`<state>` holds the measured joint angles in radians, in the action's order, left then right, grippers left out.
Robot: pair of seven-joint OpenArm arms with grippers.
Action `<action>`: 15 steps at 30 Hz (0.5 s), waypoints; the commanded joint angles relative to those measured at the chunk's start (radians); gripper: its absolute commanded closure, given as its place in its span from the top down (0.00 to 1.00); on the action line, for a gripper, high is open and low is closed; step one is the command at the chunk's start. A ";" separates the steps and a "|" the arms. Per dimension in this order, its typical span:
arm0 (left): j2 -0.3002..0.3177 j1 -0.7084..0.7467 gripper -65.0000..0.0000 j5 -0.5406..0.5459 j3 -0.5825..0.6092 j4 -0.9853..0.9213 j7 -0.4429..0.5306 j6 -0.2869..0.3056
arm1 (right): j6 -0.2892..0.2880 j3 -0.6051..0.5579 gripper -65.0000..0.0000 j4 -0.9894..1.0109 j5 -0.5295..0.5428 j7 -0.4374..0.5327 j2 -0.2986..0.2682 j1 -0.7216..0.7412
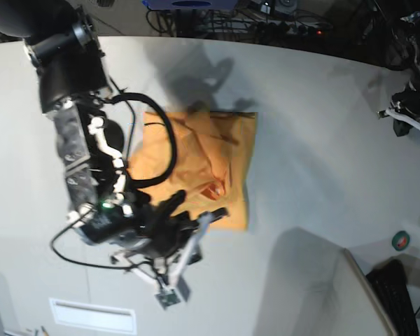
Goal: Layout the t-shirt on the table in an organized manner, then fold the t-shirt properly
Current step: 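Lower the folded end onto the shirt with the right gripper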
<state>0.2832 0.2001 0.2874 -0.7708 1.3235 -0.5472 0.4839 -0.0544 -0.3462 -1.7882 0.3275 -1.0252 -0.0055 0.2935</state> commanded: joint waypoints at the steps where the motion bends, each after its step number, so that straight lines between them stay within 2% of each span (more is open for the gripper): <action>1: 0.014 -0.011 0.00 0.011 -0.023 0.006 0.014 0.031 | 0.015 0.017 0.00 -0.034 0.023 0.006 0.008 -0.017; 4: 0.014 -0.012 0.00 0.011 -0.039 0.004 0.014 0.049 | 0.055 0.089 0.00 -0.009 0.023 0.041 -0.055 -0.070; 8: 0.014 -0.012 0.00 0.011 -0.037 0.004 0.014 0.049 | 0.055 0.100 0.00 0.150 0.023 0.148 -0.118 -0.099; 12: 0.009 -0.014 0.00 0.011 -0.036 0.004 0.014 0.049 | 0.055 0.098 0.00 0.321 0.023 0.231 -0.126 -0.096; 15: 0.009 -0.014 0.00 0.011 -0.036 -0.002 0.014 0.049 | 0.054 0.080 0.00 0.339 0.023 0.237 -0.116 -0.104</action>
<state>0.2722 0.1913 0.2874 -0.8009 1.3075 -0.5579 0.5282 0.0067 -0.2703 -1.4292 0.3481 -0.8066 -0.1169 0.1627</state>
